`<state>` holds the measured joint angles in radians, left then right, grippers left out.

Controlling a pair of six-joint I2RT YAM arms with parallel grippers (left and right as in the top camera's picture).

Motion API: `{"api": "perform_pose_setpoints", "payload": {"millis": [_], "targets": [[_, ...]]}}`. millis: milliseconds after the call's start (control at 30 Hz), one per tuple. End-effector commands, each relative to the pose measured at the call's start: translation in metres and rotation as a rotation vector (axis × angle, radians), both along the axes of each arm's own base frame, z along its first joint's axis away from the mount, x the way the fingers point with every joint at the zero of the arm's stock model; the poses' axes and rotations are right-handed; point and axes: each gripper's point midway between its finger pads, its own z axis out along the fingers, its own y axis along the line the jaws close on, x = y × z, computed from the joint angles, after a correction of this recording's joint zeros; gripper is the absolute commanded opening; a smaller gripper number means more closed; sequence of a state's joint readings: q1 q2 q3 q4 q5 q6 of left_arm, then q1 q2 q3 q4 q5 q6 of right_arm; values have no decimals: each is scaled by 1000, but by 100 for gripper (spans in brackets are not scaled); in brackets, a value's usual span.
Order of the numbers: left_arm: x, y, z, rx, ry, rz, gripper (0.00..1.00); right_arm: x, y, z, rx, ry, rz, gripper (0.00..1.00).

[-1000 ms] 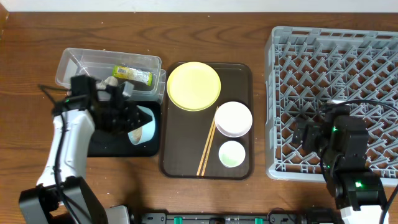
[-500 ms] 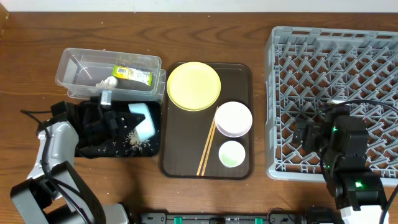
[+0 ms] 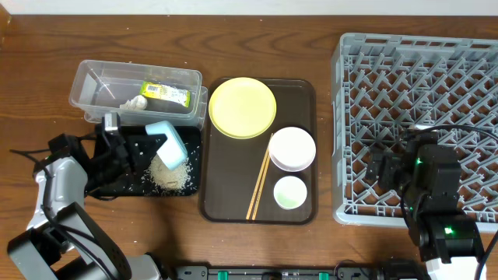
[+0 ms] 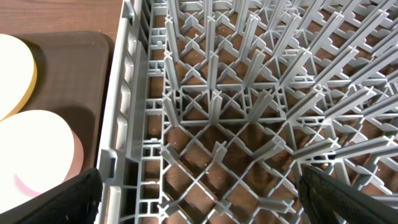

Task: Sort waste into correct bins and load items into the dishwasher rack
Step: 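Tip the blue bowl over the black tray to dump the rice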

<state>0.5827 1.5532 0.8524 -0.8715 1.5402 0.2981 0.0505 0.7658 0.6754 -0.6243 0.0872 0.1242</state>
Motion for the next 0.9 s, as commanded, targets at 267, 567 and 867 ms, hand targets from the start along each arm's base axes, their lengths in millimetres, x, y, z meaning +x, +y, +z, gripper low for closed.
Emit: {"api": "perform_pose_setpoints", "payload": {"millis": [267,567,867], "targets": [[1,29,3,-179,192,120,6,2,0,9,-11,-19,0,99],[3,35,3,-14,-36,115,6,1,0,8,-12,-13,0,99],[5,37,0,152,-232,95,6,1,0,8,-12,-13,0,99]]}}
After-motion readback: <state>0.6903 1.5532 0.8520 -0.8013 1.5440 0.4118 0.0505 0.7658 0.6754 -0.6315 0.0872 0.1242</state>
